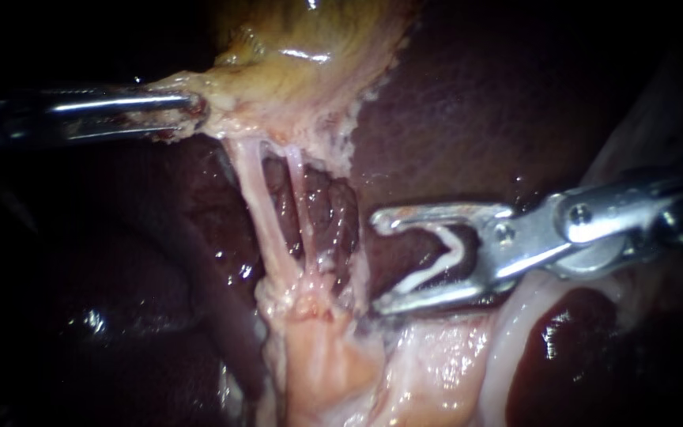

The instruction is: Clipping first clip left tube

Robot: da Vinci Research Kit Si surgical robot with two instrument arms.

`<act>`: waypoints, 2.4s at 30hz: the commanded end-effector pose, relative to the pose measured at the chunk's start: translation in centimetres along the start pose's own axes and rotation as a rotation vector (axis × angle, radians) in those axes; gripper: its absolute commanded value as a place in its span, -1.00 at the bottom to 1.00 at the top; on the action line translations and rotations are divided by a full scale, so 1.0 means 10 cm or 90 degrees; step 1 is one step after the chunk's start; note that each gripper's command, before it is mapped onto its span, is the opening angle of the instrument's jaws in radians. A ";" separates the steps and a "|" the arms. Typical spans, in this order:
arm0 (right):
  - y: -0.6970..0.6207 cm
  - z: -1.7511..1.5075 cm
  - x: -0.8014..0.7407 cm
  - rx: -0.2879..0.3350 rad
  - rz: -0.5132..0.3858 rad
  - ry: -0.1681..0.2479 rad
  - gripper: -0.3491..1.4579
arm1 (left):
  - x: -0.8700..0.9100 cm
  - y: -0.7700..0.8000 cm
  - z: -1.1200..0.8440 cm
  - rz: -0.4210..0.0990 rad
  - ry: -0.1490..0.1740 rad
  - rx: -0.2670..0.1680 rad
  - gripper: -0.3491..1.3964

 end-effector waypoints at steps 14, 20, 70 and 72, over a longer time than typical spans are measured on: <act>0.015 0.067 -0.020 -0.009 0.044 -0.001 -0.08 | 0.000 0.002 0.002 0.000 0.000 0.002 -1.00; 0.031 0.074 -0.047 -0.015 0.048 -0.013 -0.08 | 0.001 0.003 0.002 0.000 0.000 0.002 -1.00; -0.011 0.146 -0.027 0.106 0.061 0.059 -0.45 | 0.002 0.007 0.002 0.000 0.000 0.004 -1.00; -0.011 0.145 -0.027 0.106 0.065 0.059 -0.56 | 0.002 0.007 0.002 0.000 0.000 0.004 -1.00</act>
